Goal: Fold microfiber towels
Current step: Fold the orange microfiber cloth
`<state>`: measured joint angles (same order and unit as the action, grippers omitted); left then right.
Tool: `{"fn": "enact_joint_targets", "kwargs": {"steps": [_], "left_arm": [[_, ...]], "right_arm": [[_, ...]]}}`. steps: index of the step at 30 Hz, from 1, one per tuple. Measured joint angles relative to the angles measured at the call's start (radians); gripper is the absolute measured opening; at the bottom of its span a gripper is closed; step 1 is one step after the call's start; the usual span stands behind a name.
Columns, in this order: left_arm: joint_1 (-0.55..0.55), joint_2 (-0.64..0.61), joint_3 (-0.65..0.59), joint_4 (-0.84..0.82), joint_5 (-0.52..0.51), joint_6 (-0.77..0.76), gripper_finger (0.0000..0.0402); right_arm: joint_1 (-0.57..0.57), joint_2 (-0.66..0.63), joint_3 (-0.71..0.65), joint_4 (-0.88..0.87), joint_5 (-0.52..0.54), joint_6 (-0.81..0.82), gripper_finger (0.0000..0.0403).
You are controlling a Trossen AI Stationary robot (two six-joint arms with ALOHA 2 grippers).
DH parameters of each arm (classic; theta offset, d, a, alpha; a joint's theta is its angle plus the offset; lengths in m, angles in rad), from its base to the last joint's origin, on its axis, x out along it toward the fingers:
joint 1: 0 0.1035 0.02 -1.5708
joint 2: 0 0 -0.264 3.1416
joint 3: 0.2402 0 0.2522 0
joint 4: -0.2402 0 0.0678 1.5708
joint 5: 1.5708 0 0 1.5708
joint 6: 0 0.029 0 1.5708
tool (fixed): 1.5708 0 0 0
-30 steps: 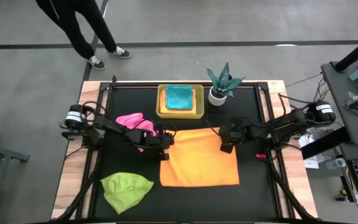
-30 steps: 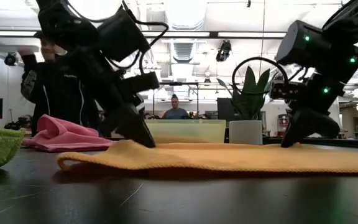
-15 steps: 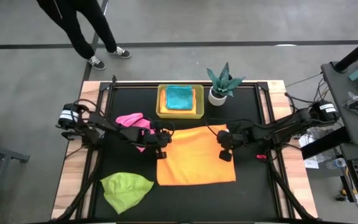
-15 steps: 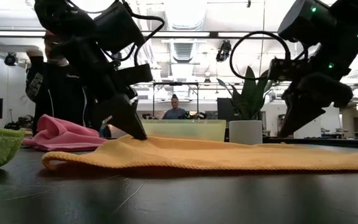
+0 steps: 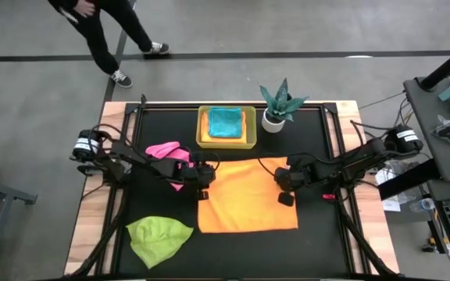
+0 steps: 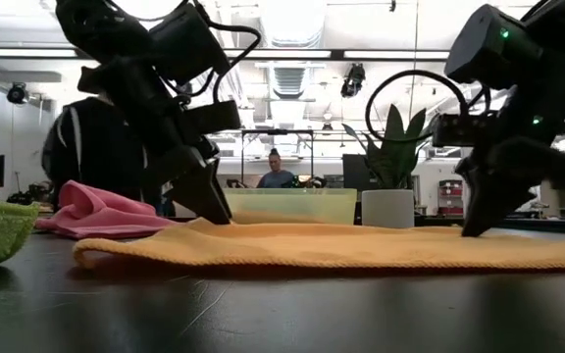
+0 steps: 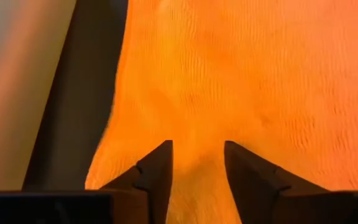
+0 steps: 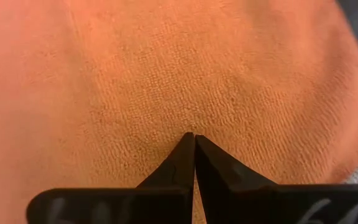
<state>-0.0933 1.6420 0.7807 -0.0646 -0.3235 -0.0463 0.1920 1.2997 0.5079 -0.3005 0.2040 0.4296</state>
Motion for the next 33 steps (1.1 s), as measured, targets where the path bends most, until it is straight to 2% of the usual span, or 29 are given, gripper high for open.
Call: {"fn": "enact_joint_targets", "kwargs": {"steps": [5,10,17,20,25,33], "left_arm": [[-0.009,-0.010,0.002,-0.005,0.002,0.000,0.0143],[-0.013,-0.013,0.003,-0.006,0.004,0.002,0.0144],[-0.027,-0.027,0.004,-0.006,0.037,0.009,0.0144],[-0.068,-0.058,0.005,-0.002,0.073,0.009,0.0144],[-0.164,-0.083,0.005,-0.005,0.074,0.000,0.0144],[-0.276,-0.084,0.017,0.009,-0.030,-0.104,0.0144]], "right_arm": [[0.052,-0.015,-0.002,-0.104,-0.055,0.083,0.0009],[0.114,-0.055,0.005,-0.124,0.012,0.117,0.0009],[0.126,-0.105,0.052,-0.127,0.042,0.110,0.0009],[0.136,-0.105,0.069,-0.126,0.046,0.102,0.0009],[0.156,-0.105,0.089,-0.113,0.060,0.102,0.0009],[0.198,-0.106,0.184,-0.143,0.095,0.136,0.0009]]}}
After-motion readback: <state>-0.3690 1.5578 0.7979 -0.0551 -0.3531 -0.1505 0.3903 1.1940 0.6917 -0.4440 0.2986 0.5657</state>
